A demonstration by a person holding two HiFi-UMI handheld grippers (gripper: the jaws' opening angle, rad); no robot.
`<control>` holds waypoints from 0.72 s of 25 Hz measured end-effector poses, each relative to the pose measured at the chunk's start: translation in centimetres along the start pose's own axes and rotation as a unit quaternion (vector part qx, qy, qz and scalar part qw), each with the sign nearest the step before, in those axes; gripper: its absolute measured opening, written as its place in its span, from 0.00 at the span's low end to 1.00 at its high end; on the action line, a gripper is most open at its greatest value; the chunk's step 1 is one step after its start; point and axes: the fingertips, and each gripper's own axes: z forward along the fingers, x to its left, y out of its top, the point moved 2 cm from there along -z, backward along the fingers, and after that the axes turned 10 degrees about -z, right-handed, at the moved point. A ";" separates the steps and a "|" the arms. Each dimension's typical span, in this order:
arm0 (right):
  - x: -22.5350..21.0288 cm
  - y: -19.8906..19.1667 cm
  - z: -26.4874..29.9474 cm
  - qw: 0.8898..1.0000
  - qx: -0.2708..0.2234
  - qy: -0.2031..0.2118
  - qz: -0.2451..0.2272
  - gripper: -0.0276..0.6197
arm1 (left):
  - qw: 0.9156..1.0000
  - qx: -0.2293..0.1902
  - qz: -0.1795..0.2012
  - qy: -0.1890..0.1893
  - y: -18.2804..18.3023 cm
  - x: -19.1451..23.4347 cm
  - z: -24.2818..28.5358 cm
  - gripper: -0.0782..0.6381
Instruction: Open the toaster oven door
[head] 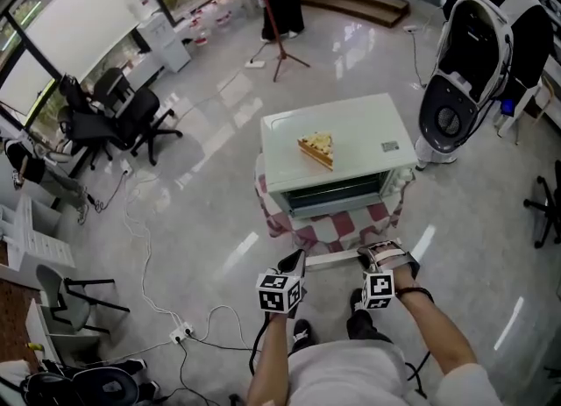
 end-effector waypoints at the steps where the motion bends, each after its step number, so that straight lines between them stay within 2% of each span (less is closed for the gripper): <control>1: 0.1 0.0 0.1 1.000 -0.002 0.002 -0.001 0.13 | 1.000 0.000 -0.001 0.001 -0.1 0.0 0.0 0.12; 7: 1.7 0.0 0.7 1.000 -0.007 0.029 0.006 0.15 | 1.000 -0.005 -0.008 0.012 -0.5 -0.1 -0.4 0.12; 18: 3.5 -0.5 2.2 0.999 -0.018 0.034 -0.003 0.18 | 0.999 -0.026 -0.026 0.036 -1.5 -0.3 -0.6 0.12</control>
